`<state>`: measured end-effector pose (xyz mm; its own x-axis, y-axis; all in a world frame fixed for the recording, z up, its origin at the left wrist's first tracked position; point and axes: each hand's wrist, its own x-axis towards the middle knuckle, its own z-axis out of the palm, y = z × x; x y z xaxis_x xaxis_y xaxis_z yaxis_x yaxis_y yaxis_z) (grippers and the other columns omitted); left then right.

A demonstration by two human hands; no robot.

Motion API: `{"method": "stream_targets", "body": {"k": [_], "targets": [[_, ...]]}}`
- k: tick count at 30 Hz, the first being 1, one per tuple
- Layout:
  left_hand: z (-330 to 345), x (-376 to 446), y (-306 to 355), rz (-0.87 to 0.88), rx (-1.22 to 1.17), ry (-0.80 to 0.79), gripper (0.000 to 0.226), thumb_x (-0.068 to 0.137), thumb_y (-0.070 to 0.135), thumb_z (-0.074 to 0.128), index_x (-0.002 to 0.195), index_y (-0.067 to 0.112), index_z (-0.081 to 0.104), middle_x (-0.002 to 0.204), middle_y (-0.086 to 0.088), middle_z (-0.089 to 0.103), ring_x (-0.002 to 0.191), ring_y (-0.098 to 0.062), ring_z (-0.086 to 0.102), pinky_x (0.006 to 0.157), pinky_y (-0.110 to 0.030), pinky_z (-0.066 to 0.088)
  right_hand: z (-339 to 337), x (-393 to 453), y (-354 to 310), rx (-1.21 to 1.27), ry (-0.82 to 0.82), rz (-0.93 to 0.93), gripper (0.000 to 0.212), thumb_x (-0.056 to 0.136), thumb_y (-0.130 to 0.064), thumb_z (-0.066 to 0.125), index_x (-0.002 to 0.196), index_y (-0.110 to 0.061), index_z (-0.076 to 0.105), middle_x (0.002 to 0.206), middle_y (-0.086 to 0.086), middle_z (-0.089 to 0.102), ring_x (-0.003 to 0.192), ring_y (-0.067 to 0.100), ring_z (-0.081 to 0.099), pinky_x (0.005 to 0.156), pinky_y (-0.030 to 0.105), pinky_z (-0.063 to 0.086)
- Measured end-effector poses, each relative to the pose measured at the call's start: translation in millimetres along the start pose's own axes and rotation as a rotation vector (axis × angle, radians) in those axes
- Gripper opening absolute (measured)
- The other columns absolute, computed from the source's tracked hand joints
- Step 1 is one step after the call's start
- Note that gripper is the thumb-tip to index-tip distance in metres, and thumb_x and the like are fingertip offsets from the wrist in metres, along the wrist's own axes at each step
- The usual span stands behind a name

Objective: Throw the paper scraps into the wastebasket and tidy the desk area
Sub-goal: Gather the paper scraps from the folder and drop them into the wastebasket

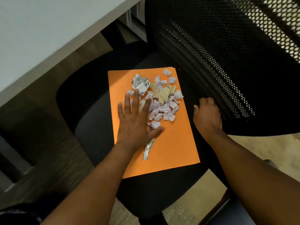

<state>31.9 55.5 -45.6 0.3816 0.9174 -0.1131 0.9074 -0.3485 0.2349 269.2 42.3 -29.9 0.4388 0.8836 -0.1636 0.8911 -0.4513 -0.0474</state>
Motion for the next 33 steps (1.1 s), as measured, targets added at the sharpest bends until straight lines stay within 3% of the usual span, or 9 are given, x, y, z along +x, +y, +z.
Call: {"method": "stream_targets", "body": {"k": [4,8,11,14,19,23,25,29,33], "targets": [[-3,7,-16,-0.006,0.018,-0.003,0.108,0.074,0.089,0.035,0.155,0.028,-0.004,0.161,-0.01,-0.021,0.147,-0.032,-0.022,0.119,-0.056,-0.004,-4,2,-5,0.188,0.14,-0.088,0.027,0.099,-0.013,0.048,0.123,-0.005,0.056,0.126,0.016,0.053,0.104,0.033,0.057,0.082,0.042,0.048],[-6,19,-24,0.055,0.009,0.014,0.103,0.075,0.088,0.035,0.154,0.033,0.002,0.162,-0.011,-0.015,0.148,-0.034,-0.016,0.119,-0.055,-0.002,-14,-7,-38,0.452,0.201,-0.309,0.039,0.102,-0.037,0.042,0.126,-0.007,0.051,0.128,0.013,0.049,0.113,0.025,0.049,0.089,0.036,0.044],[-5,25,-28,0.13,-0.003,0.042,0.088,0.083,0.078,0.04,0.15,0.023,0.026,0.155,-0.019,0.024,0.145,-0.038,0.016,0.117,-0.052,0.015,-5,-14,-57,0.351,0.135,-0.436,0.057,0.098,-0.053,0.038,0.134,-0.009,0.046,0.135,0.013,0.046,0.122,0.028,0.043,0.097,0.039,0.041],[1,18,-28,0.225,-0.009,0.195,0.063,0.092,0.06,0.044,0.124,0.007,0.054,0.114,-0.017,0.053,0.11,-0.036,0.049,0.093,-0.045,0.037,9,-24,-69,0.172,0.128,-0.476,0.063,0.094,-0.06,0.035,0.13,-0.011,0.05,0.135,0.013,0.049,0.123,0.03,0.044,0.094,0.045,0.042],[4,1,-21,0.154,0.076,0.196,0.052,0.094,0.053,0.043,0.104,0.005,0.061,0.091,-0.014,0.059,0.08,-0.031,0.052,0.066,-0.041,0.043,26,-32,-71,0.008,0.217,-0.573,0.049,0.095,-0.053,0.04,0.115,-0.01,0.057,0.115,0.014,0.059,0.095,0.032,0.054,0.072,0.044,0.045],[-1,-2,-15,0.137,0.081,0.126,0.046,0.094,0.052,0.046,0.091,0.009,0.062,0.078,-0.011,0.064,0.067,-0.027,0.058,0.049,-0.032,0.039,29,-25,-68,-0.023,0.212,-0.625,0.051,0.097,-0.05,0.036,0.125,-0.012,0.054,0.107,0.013,0.06,0.086,0.031,0.055,0.062,0.04,0.047],[-1,-3,-14,0.138,0.041,0.096,0.041,0.096,0.048,0.047,0.093,0.01,0.061,0.081,-0.01,0.065,0.069,-0.027,0.059,0.051,-0.034,0.042,30,-22,-70,-0.032,0.22,-0.635,0.049,0.098,-0.048,0.036,0.127,-0.013,0.054,0.104,0.012,0.06,0.084,0.03,0.056,0.057,0.037,0.046],[-1,-7,-15,0.085,-0.062,0.093,0.043,0.098,0.046,0.036,0.099,0.009,0.058,0.09,-0.012,0.064,0.076,-0.029,0.059,0.06,-0.038,0.043,31,-20,-73,0.031,0.255,-0.591,0.044,0.098,-0.046,0.034,0.101,-0.012,0.062,0.093,0.009,0.061,0.078,0.029,0.06,0.051,0.032,0.04],[-5,-13,-16,0.058,-0.179,0.203,0.042,0.096,0.043,0.04,0.089,0.006,0.058,0.076,-0.012,0.062,0.063,-0.028,0.057,0.053,-0.035,0.04,30,-16,-74,0.19,0.26,-0.542,0.047,0.1,-0.044,0.032,0.089,-0.009,0.062,0.085,0.01,0.064,0.071,0.032,0.064,0.052,0.033,0.042]]}}
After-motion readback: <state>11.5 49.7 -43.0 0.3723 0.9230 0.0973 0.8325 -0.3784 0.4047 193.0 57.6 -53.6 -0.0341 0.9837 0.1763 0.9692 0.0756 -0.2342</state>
